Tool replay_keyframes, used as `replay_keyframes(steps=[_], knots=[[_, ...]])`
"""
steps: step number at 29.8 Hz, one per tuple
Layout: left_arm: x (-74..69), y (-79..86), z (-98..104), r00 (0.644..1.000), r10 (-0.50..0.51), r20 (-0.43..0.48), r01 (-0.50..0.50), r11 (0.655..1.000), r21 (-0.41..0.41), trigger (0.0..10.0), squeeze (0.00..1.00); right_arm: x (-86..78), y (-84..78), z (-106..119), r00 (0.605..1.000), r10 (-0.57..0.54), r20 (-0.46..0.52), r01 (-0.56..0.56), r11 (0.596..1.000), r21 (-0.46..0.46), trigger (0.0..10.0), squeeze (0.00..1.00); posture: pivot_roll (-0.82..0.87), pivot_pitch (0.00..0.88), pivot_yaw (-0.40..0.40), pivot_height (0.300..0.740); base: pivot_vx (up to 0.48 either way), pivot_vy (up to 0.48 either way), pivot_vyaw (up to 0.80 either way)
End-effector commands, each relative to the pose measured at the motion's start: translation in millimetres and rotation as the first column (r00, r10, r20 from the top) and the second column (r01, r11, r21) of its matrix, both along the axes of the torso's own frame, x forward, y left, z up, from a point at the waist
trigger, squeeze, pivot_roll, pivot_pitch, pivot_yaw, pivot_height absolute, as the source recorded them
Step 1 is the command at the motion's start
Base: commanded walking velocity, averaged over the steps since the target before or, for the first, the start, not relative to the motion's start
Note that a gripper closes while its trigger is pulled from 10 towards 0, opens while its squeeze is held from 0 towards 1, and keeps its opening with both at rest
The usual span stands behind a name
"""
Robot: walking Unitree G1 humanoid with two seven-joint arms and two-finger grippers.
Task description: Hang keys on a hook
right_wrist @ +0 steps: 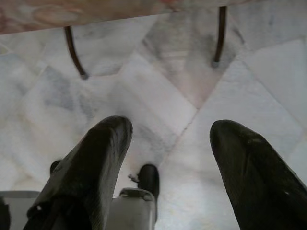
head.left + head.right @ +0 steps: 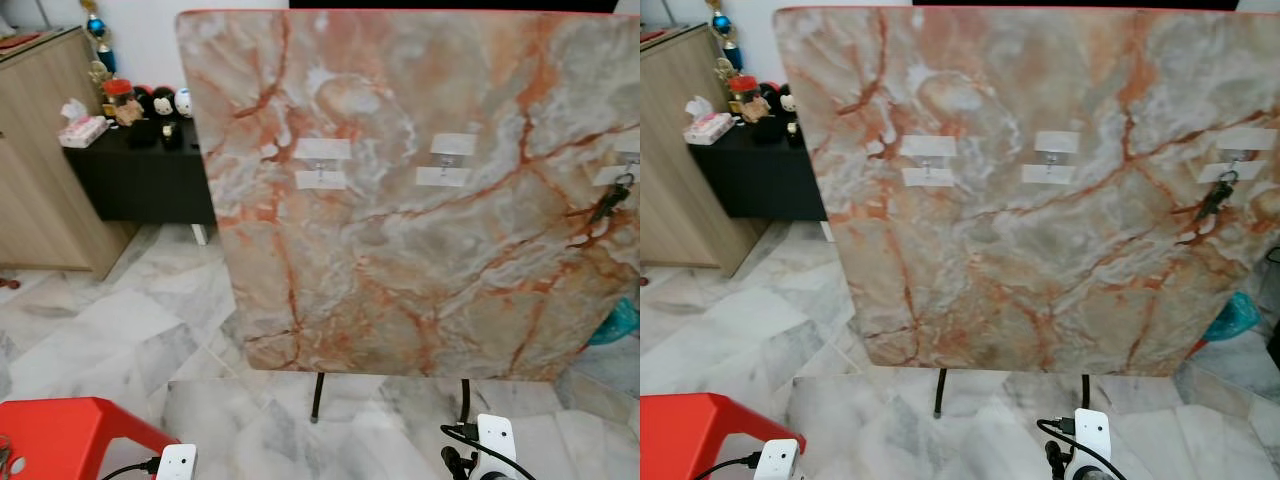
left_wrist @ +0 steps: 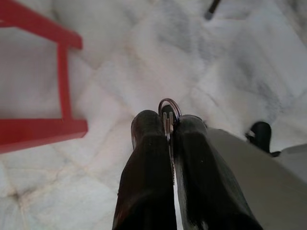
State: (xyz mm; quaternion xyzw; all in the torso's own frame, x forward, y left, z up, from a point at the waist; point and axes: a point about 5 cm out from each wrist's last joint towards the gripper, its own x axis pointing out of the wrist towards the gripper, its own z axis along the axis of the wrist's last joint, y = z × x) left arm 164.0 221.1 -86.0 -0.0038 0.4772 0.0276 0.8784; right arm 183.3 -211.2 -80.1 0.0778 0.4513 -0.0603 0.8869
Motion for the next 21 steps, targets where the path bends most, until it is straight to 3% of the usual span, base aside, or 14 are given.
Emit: replay_keyframes(steps=[1, 21], knots=[[-3.9, -1.9, -2.1, 1.000, -0.020, -0.014, 0.020, 1.000, 0.002, 10.0, 0.00, -1.1, -3.4, 0.2, 1.000, -0.018, 0.002, 0.018, 1.000, -0.002, 10.0, 0.00, 0.03, 0.005, -0.016, 0.740, 0.000, -0.409, 0.00], [-6.7, -9.1, -4.3, 1.000, -0.030, -0.006, 0.029, 0.999, -0.014, 10.0, 0.00, -4.0, -9.2, 0.0, 1.000, -0.016, -0.006, 0.016, 1.000, -0.021, 10.0, 0.00, 0.02, 0.000, -0.039, 0.740, 0.000, -0.425, 0.00]])
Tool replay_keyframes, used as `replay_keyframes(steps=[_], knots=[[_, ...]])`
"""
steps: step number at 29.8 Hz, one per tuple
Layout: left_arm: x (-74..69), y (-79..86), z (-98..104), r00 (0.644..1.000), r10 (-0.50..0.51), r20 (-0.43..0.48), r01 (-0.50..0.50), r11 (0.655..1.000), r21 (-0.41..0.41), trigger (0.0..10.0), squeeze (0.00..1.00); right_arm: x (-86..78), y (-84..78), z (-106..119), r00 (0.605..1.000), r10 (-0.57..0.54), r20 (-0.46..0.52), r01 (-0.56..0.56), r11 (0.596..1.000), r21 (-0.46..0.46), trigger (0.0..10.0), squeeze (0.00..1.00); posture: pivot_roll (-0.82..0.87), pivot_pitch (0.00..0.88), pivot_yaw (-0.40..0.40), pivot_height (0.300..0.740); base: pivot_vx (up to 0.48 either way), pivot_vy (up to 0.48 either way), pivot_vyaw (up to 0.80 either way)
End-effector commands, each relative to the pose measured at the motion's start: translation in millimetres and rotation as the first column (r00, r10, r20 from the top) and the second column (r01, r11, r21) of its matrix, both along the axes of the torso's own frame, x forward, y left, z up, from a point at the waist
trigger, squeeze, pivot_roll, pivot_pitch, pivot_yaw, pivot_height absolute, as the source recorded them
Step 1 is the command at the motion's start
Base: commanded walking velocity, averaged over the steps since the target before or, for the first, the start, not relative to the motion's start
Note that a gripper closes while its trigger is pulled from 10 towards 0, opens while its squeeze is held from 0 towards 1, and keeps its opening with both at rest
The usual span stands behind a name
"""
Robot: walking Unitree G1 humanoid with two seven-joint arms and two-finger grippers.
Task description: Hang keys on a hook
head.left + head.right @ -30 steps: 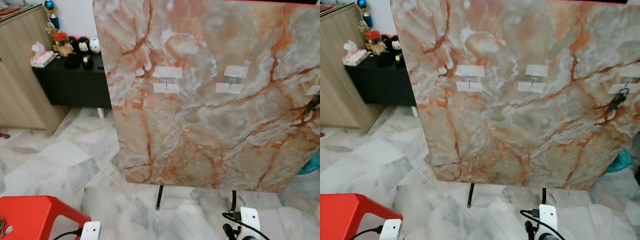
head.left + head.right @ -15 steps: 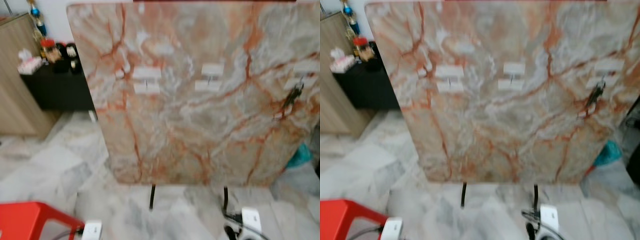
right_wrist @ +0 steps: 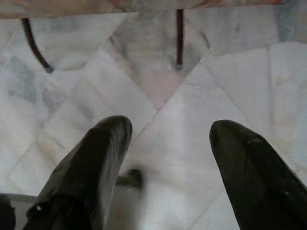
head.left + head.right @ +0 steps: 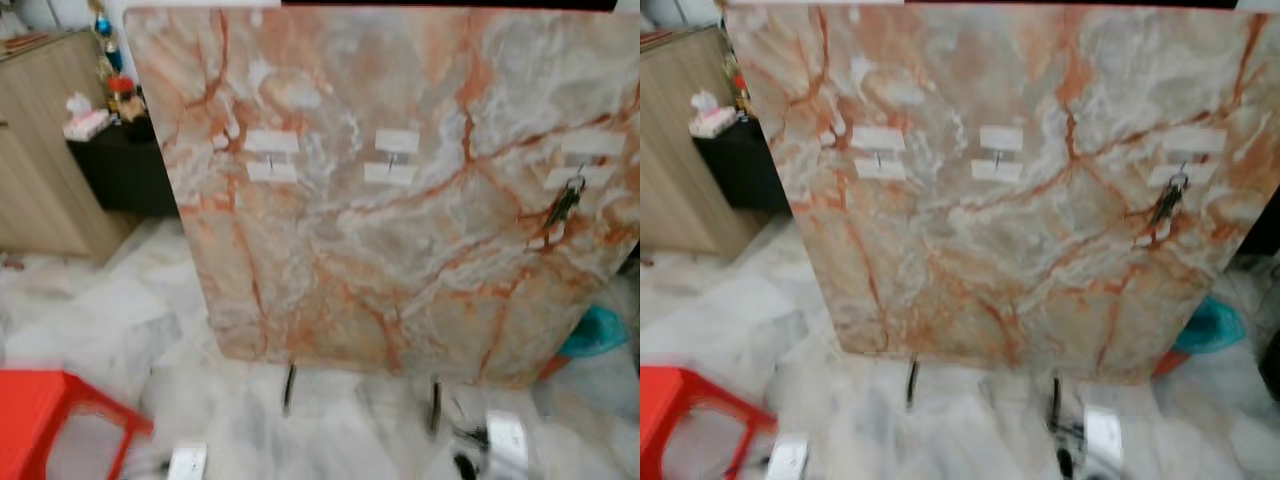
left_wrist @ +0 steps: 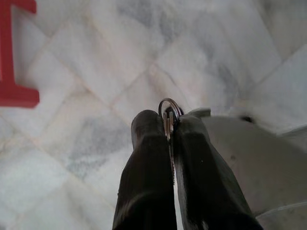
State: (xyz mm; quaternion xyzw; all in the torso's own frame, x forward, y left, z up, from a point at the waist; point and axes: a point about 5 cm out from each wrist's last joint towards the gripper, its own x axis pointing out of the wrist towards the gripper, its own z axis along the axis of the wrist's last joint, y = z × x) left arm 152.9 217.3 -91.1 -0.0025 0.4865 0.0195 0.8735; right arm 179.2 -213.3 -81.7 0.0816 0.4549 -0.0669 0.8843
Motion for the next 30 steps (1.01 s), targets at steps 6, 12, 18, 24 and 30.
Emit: replay_keyframes(steps=[6, 12, 18, 24, 30], knots=[[5.2, -4.8, 1, 1.000, -0.017, 0.020, 0.017, 1.000, -0.006, 10.0, 0.00, -1.7, -8.8, 1, 1.000, 0.005, -0.007, -0.005, 0.999, -0.032, 10.0, 0.00, 0.03, 0.000, -0.045, 0.740, 0.000, -0.426, 0.00], [9.6, -2.2, 4, 0.999, 0.009, 0.047, -0.009, 1.000, 0.004, 10.0, 0.00, -0.8, -9.3, 2, 1.000, 0.016, -0.007, -0.016, 0.999, -0.036, 10.0, 0.00, 0.03, 0.000, -0.056, 0.740, 0.000, -0.420, 0.00], [26.4, 5.2, 14, 0.990, 0.028, 0.139, -0.042, 0.994, 0.103, 10.0, 0.00, -0.6, -11.0, 2, 1.000, 0.015, -0.007, -0.016, 0.999, -0.038, 10.0, 0.00, 0.03, 0.000, -0.063, 0.740, 0.000, -0.045, 0.00], [69.2, 17.6, 47, 0.924, 0.050, 0.380, -0.128, 0.975, 0.183, 10.0, 0.00, 0.3, -12.2, 3, 1.000, 0.024, -0.009, -0.025, 0.999, -0.044, 10.0, 0.00, 0.04, 0.000, -0.071, 0.740, 0.000, 0.000, 0.00], [100.5, 27.9, 91, 0.766, 0.016, 0.643, -0.224, 0.944, 0.243, 10.0, 0.00, 2.0, -12.3, 3, 1.000, 0.026, -0.004, -0.026, 0.999, -0.043, 10.0, 0.00, 0.04, 0.000, -0.070, 0.740, 0.000, 0.000, 0.00]])
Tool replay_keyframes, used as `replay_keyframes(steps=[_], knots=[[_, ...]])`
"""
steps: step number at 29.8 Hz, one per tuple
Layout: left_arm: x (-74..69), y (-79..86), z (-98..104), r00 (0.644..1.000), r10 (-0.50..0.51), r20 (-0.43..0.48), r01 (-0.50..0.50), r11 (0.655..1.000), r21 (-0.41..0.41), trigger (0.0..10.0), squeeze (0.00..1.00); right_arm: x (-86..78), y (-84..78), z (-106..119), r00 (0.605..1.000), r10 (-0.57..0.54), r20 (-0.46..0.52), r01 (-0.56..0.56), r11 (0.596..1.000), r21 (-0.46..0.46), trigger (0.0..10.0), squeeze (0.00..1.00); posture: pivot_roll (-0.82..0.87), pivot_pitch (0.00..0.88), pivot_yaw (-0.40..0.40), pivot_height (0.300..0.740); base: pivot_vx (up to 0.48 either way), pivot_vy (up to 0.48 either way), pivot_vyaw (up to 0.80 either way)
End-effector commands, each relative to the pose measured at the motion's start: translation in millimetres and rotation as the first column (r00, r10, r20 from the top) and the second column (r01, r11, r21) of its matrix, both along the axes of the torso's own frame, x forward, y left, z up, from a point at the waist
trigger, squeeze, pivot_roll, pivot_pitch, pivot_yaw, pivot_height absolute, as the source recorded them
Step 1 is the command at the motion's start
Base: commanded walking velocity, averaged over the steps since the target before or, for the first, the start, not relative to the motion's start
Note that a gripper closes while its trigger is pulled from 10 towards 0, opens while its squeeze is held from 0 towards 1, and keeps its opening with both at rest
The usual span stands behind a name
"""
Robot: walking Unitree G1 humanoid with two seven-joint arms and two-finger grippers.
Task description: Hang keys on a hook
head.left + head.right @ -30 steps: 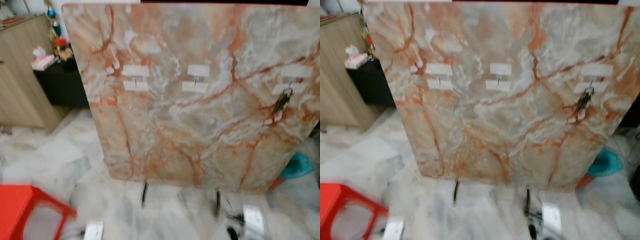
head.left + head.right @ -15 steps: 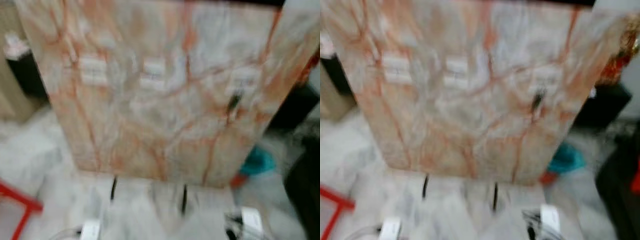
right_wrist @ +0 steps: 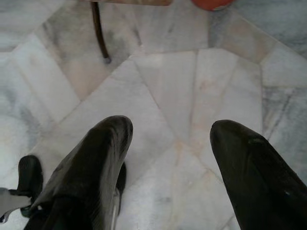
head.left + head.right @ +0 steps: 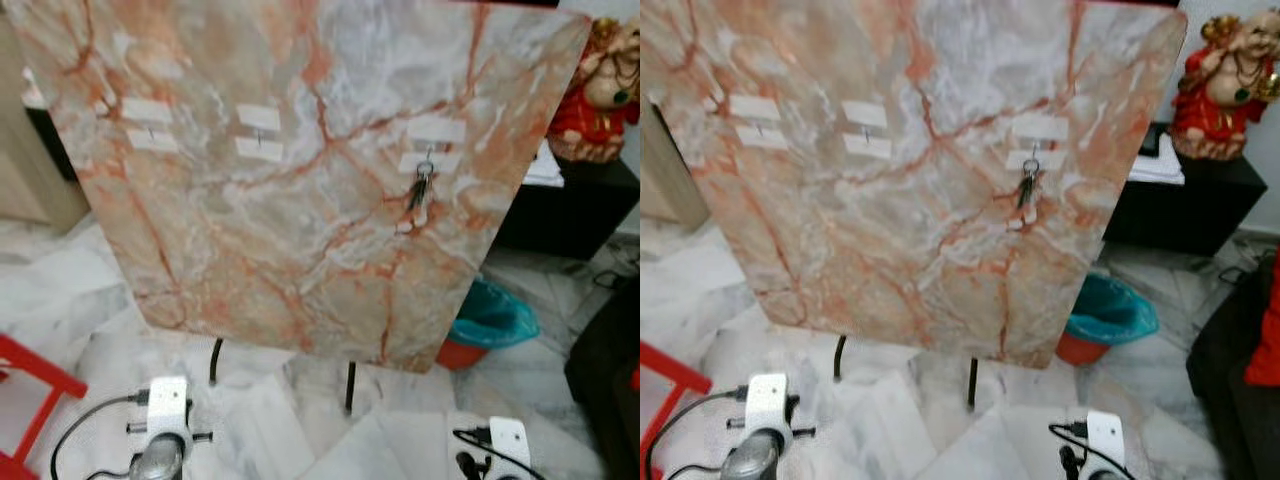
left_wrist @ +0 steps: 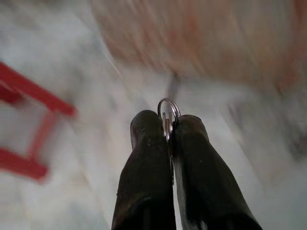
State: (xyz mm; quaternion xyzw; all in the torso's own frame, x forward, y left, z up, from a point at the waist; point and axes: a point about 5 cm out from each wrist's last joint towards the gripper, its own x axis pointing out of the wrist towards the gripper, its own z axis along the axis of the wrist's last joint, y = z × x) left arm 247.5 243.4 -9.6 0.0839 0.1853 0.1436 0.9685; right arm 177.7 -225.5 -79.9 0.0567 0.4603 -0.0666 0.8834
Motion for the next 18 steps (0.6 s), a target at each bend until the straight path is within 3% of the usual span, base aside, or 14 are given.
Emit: replay_keyframes(steps=[1, 2, 3, 5, 8, 10, 15, 18], knots=[[13.5, 1.5, 27, 0.989, -0.030, 0.147, 0.011, 0.991, 0.132, 10.0, 0.00, 4.0, -0.3, 2, 1.000, 0.004, 0.010, -0.004, 1.000, -0.001, 10.0, 0.00, 0.04, 0.000, -0.076, 0.740, 0.000, 0.000, 0.00], [17.6, 2.2, 40, 0.977, -0.026, 0.213, -0.018, 0.979, 0.204, 10.0, 0.00, 4.5, -0.7, 2, 1.000, 0.006, 0.010, -0.006, 1.000, -0.003, 10.0, 0.00, 0.04, 0.000, -0.079, 0.740, 0.000, 0.000, 0.00], [17.6, 2.2, 40, 0.977, -0.026, 0.213, -0.018, 0.979, 0.204, 10.0, 0.00, 4.5, -0.7, 2, 1.000, 0.006, 0.010, -0.006, 1.000, -0.003, 10.0, 0.00, 0.04, 0.000, -0.079, 0.740, 0.000, 0.000, 0.00], [20.7, 5.7, 61, 0.945, 0.039, 0.325, -0.121, 0.964, 0.236, 10.0, 0.00, 5.2, -1.6, 3, 1.000, 0.009, 0.010, -0.009, 1.000, -0.009, 10.0, 0.00, 0.04, 0.000, -0.082, 0.740, 0.000, 0.000, 0.00], [27.0, 5.2, 93, 0.877, 0.088, 0.472, -0.239, 0.932, 0.271, 10.0, 0.00, 5.8, -3.1, 3, 1.000, 0.006, 0.013, -0.006, 1.000, -0.015, 10.0, 0.00, 0.04, 0.000, -0.092, 0.740, 0.000, 0.000, 0.00], [37.8, -6.7, 120, 0.822, 0.024, 0.569, -0.237, 0.922, 0.305, 10.0, 0.00, 6.6, -3.6, 4, 1.000, 0.010, 0.017, -0.010, 1.000, -0.021, 10.0, 0.00, 0.04, 0.000, -0.095, 0.740, 0.000, 0.000, 0.00], [42.7, -20.5, 145, 0.755, -0.068, 0.652, -0.248, 0.891, 0.380, 10.0, 0.00, 7.6, -4.7, 5, 1.000, 0.003, 0.027, -0.002, 1.000, -0.027, 10.0, 0.00, 0.04, 0.000, -0.104, 0.740, 0.000, 0.000, 0.00], [42.9, -23.0, 157, 0.721, -0.037, 0.692, -0.305, 0.880, 0.364, 10.0, 0.00, 8.0, -6.1, 5, 1.000, 0.000, 0.030, 0.001, 1.000, -0.032, 10.0, 0.00, 0.04, 0.000, -0.116, 0.740, 0.000, 0.000, 0.00]])
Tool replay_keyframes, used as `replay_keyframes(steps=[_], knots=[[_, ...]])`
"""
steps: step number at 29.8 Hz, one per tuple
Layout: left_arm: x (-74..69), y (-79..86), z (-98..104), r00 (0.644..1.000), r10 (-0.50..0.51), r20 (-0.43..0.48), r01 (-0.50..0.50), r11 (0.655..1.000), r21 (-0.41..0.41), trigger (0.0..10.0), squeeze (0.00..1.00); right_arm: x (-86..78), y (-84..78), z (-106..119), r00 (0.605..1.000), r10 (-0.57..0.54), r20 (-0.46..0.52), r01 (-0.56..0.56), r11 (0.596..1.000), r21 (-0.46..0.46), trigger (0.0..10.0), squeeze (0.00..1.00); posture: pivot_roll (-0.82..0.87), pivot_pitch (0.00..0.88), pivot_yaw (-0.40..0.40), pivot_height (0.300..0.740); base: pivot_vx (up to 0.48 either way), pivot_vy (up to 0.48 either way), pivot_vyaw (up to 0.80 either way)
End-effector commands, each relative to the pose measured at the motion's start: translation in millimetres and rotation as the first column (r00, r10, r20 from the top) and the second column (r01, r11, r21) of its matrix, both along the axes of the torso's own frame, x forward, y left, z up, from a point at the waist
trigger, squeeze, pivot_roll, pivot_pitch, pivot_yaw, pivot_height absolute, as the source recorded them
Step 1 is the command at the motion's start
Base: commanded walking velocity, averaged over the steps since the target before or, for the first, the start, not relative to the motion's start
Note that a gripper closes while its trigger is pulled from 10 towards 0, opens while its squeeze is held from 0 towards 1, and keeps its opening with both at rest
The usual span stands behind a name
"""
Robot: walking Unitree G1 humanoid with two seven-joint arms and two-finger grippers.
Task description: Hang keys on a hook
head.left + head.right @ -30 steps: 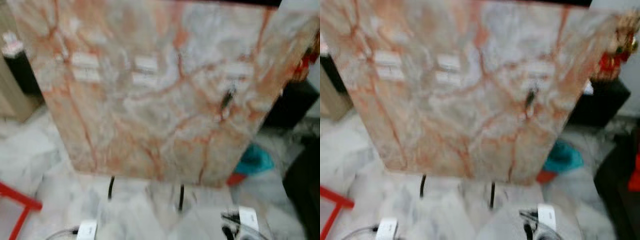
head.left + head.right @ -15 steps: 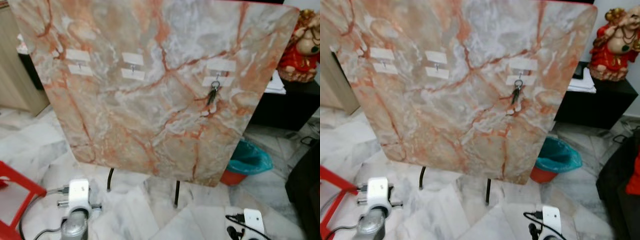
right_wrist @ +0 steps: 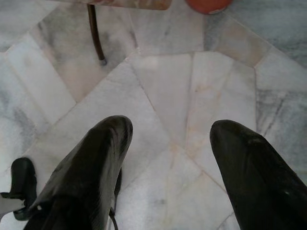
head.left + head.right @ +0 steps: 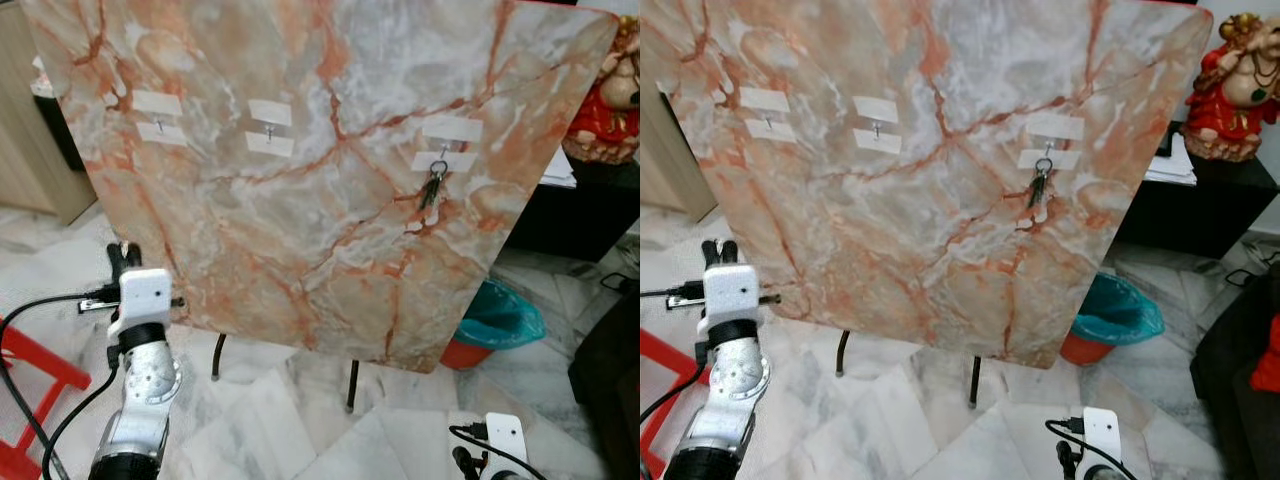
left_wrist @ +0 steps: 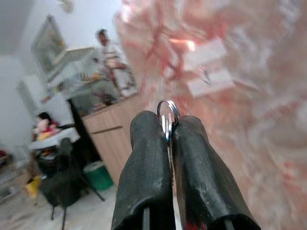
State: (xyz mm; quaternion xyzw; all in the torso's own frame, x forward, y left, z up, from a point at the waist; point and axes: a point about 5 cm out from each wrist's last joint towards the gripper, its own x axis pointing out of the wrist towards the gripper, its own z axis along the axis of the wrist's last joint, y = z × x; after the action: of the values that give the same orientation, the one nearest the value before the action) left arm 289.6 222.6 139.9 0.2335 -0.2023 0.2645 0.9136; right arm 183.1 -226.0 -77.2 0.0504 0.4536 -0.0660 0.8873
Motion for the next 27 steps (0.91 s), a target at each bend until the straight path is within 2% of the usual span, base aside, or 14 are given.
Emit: replay_keyframes(steps=[1, 6, 8, 9, 11, 14, 22, 27], knots=[[1.1, -2.1, 9, 0.999, 0.023, 0.039, -0.023, 1.000, -0.003, 10.0, 0.00, 2.6, -6.1, 3, 1.000, -0.007, 0.015, 0.007, 1.000, -0.021, 10.0, 0.00, 0.04, 0.000, -0.116, 0.740, 0.000, 0.000, 0.00], [3.6, -5.2, 8, 1.000, 0.000, 0.015, 0.001, 0.999, -0.054, 10.0, 0.00, 3.5, -6.7, 3, 1.000, -0.001, 0.016, 0.001, 1.000, -0.025, 10.0, 0.00, 0.04, 0.000, -0.120, 0.740, 0.000, 0.000, 0.00], [6.9, -4.5, -1, 0.999, -0.012, -0.038, 0.007, 0.994, -0.112, 10.0, 0.00, 3.7, -6.7, 4, 1.000, -0.001, 0.019, 0.002, 1.000, -0.023, 10.0, 0.00, 0.04, 0.000, -0.120, 0.740, 0.000, 0.000, 0.00], [11.3, -6.9, -12, 0.992, -0.057, -0.116, 0.035, 0.983, -0.180, 10.0, 0.00, 3.8, -6.7, 4, 1.000, -0.003, 0.019, 0.003, 1.000, -0.022, 10.0, 0.00, 0.04, 0.000, -0.120, 0.740, 0.000, 0.000, 0.00], [13.1, -10.1, -18, 0.982, -0.074, -0.173, 0.045, 0.985, -0.169, 10.0, 0.00, 3.3, -6.7, 3, 1.000, -0.003, 0.019, 0.004, 1.000, -0.023, 10.0, 0.00, 0.04, 0.000, -0.118, 0.740, 0.000, 0.000, 0.00], [10.9, -13.6, -18, 0.984, -0.072, -0.160, 0.047, 0.987, -0.153, 10.0, 0.00, 2.4, -6.8, 3, 1.000, -0.007, 0.016, 0.007, 1.000, -0.023, 10.0, 0.00, 0.04, 0.000, -0.117, 0.740, 0.000, 0.000, 0.00], [16.4, -17.4, -12, 0.983, -0.075, -0.167, 0.055, 0.991, -0.124, 10.0, 0.00, 1.3, -6.2, 2, 1.000, -0.005, 0.013, 0.005, 1.000, -0.020, 10.0, 0.00, 0.03, 0.000, -0.116, 0.740, 0.000, 0.000, 0.00], [17.4, -16.8, -10, 0.984, -0.069, -0.165, 0.051, 0.992, -0.114, 10.0, 0.00, 1.3, -5.8, 2, 1.000, -0.003, 0.016, 0.004, 1.000, -0.018, 10.0, 0.00, 0.03, 0.000, -0.114, 0.740, 0.000, -0.275, 0.00]])
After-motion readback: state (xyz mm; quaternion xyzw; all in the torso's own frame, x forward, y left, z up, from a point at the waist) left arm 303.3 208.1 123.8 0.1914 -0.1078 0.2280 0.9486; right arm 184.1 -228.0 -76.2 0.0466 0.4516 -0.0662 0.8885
